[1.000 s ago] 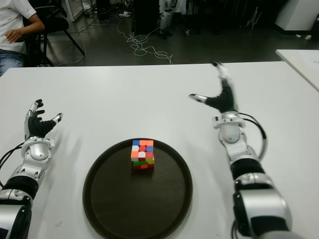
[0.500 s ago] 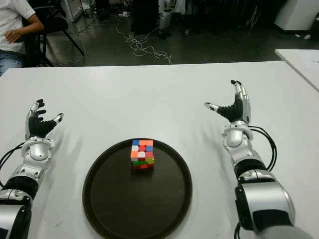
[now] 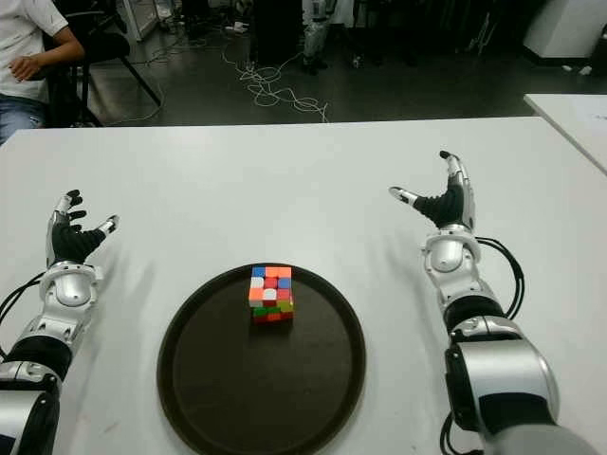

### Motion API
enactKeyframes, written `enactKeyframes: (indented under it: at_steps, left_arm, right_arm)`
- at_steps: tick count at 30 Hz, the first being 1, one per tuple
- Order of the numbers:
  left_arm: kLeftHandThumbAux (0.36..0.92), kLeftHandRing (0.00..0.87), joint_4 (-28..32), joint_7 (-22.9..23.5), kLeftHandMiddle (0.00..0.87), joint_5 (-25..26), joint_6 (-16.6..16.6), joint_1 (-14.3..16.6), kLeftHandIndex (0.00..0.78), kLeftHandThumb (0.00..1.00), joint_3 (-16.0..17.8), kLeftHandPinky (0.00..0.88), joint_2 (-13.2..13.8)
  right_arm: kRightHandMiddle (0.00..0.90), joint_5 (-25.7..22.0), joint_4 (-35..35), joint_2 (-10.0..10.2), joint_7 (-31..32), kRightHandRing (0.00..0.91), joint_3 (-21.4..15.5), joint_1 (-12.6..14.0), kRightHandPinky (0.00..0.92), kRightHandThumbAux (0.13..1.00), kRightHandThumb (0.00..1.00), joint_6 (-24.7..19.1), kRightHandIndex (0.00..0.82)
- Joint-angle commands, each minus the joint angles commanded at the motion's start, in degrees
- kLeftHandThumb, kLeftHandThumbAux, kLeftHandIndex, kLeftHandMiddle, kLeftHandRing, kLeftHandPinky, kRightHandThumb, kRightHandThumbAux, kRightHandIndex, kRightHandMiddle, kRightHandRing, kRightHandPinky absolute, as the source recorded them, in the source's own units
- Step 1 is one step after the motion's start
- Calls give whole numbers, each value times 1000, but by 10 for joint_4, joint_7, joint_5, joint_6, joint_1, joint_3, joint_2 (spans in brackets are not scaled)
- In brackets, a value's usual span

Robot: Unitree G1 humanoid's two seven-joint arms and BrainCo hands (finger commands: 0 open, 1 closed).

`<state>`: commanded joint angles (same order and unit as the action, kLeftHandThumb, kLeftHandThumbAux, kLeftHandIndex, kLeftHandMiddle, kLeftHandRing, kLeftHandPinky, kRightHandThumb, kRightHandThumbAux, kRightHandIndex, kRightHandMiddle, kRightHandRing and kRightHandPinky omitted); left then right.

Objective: Pick up the Rubik's Cube and put it in the plate

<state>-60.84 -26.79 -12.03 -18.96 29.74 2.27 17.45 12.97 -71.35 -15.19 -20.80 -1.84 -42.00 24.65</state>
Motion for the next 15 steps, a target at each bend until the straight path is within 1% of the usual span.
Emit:
enactKeyframes:
  at_steps: [5,10,15]
  left_arm:
    - [737,168,1,-1,162,-1,5,4,109,323,-1,204,-1]
    - [727,157,2,0,158,-2,12,5,108,298,-2,183,-1]
    - [726,179,2,2,169,-1,13,6,116,302,-1,227,1]
  right_arm:
    - [0,-24,5,4,35,1,-12,-2,39,733,0,1,20]
    - [0,-26,10,2,48,0,-9,-2,37,733,0,-3,24]
    - [5,-30,15,3,55,3,-10,-2,37,750,0,0,33]
